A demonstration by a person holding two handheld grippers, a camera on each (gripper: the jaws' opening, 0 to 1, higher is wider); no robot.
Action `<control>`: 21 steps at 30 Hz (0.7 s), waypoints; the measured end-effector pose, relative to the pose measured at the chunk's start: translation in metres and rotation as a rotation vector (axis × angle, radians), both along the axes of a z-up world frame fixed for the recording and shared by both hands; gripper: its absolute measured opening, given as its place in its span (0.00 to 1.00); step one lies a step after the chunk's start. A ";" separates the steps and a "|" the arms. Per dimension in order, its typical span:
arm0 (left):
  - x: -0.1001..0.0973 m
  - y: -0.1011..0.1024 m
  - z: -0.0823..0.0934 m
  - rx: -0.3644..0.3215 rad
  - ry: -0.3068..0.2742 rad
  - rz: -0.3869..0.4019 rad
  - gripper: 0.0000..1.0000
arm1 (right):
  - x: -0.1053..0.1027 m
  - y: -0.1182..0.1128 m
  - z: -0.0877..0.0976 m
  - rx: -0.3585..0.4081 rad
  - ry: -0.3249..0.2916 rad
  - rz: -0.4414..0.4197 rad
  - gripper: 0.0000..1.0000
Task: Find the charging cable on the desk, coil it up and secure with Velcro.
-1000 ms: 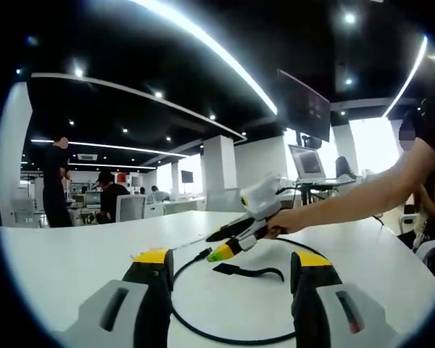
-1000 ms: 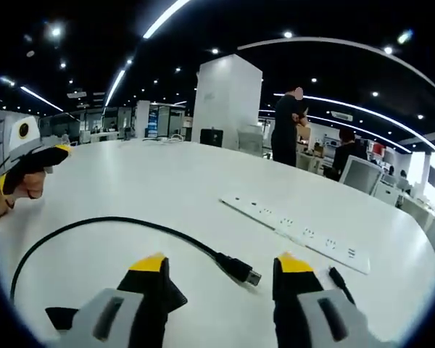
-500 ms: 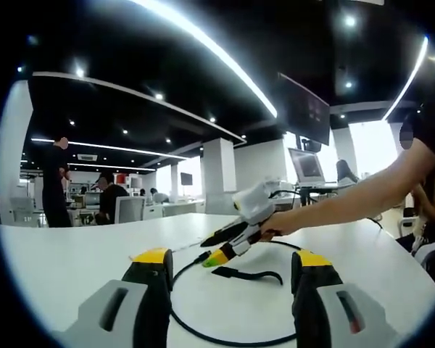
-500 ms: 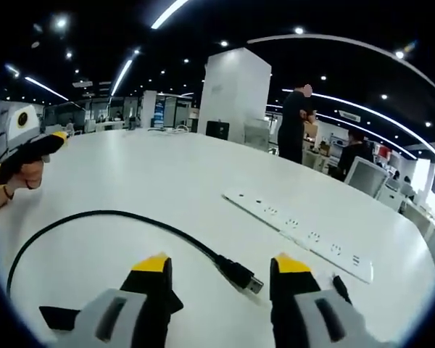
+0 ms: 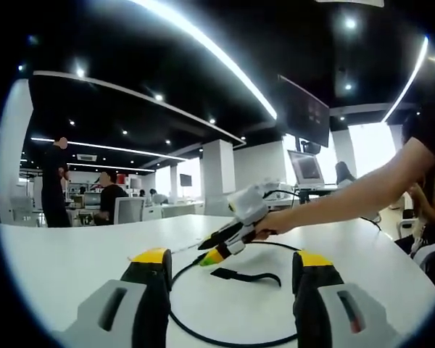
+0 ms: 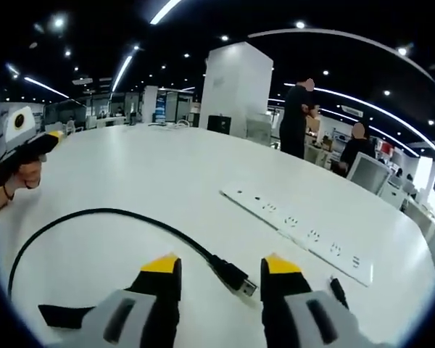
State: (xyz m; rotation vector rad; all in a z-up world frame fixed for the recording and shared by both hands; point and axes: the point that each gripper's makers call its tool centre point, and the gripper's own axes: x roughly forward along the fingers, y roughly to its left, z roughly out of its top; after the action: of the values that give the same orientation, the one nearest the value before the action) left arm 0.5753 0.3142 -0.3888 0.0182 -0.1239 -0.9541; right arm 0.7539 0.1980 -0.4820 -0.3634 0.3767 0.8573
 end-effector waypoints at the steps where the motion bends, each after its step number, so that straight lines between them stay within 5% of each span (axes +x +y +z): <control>1: 0.000 0.000 0.000 -0.001 0.000 0.000 0.67 | 0.000 0.000 0.000 -0.003 0.001 0.002 0.41; 21: 0.000 0.000 0.001 -0.007 0.000 0.001 0.68 | 0.000 0.000 -0.008 -0.048 0.058 0.056 0.32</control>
State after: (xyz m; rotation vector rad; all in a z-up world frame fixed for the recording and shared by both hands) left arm 0.5755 0.3144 -0.3881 0.0121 -0.1277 -0.9530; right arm 0.7543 0.1982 -0.4902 -0.3957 0.4432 0.9165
